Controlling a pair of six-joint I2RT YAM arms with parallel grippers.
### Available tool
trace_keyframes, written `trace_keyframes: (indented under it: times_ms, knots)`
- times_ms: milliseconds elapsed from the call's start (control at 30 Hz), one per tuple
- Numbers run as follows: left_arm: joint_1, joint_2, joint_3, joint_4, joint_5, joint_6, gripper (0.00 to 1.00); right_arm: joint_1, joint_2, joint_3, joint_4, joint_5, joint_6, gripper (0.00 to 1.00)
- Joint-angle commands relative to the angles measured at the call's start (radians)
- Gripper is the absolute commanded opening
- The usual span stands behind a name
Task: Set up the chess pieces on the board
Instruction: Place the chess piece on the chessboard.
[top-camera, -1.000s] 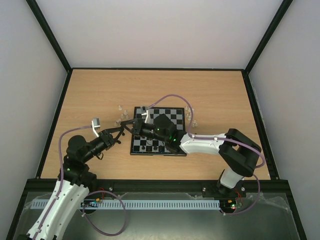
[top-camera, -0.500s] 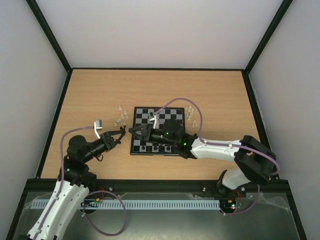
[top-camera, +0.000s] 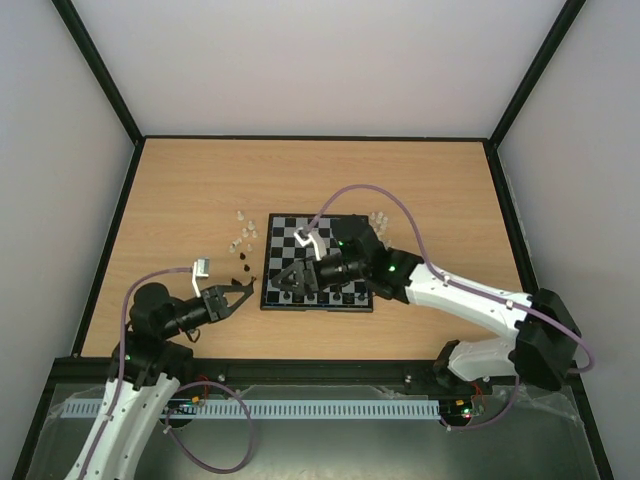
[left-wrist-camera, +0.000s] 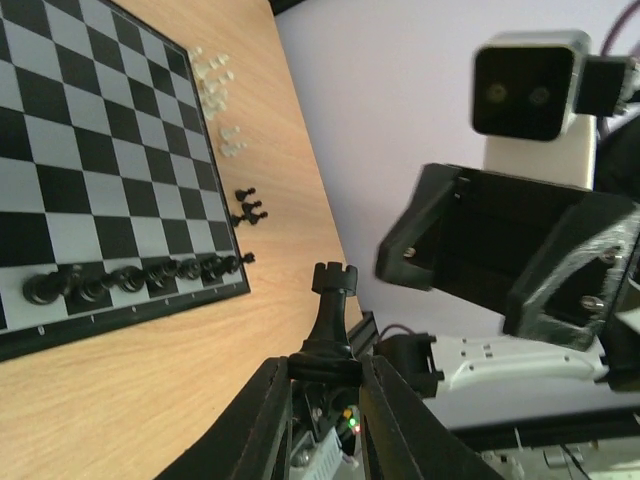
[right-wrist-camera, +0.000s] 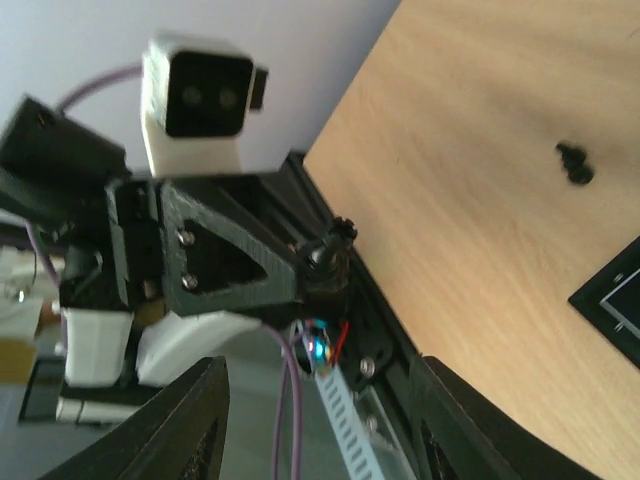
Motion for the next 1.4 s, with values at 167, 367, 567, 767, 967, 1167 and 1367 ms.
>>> trace_keyframes:
  times_ms: [167, 367, 567, 767, 967, 1167, 1367]
  knots:
    - [-0.005, -0.11, 0.043, -0.148, 0.115, 0.035, 0.19, -0.005, 0.156, 0.134, -0.253, -0.297, -0.171, 0.48]
    - [-0.004, -0.114, 0.048, -0.18, 0.14, 0.061, 0.2, -0.005, 0.221, 0.152, -0.182, -0.382, -0.139, 0.47]
    - [-0.005, -0.127, 0.045, -0.195, 0.153, 0.071, 0.2, -0.005, 0.265, 0.193, -0.158, -0.406, -0.123, 0.45]
    - [-0.004, -0.131, 0.041, -0.206, 0.165, 0.081, 0.2, -0.005, 0.308, 0.224, -0.115, -0.436, -0.09, 0.43]
    - [-0.004, -0.13, 0.037, -0.203, 0.171, 0.082, 0.2, -0.005, 0.345, 0.25, -0.091, -0.459, -0.075, 0.37]
    - [-0.004, -0.131, 0.024, -0.189, 0.175, 0.077, 0.2, -0.005, 0.361, 0.256, -0.087, -0.47, -0.074, 0.3]
    - [-0.004, -0.131, 0.019, -0.191, 0.177, 0.084, 0.2, -0.006, 0.378, 0.256, -0.075, -0.479, -0.071, 0.18]
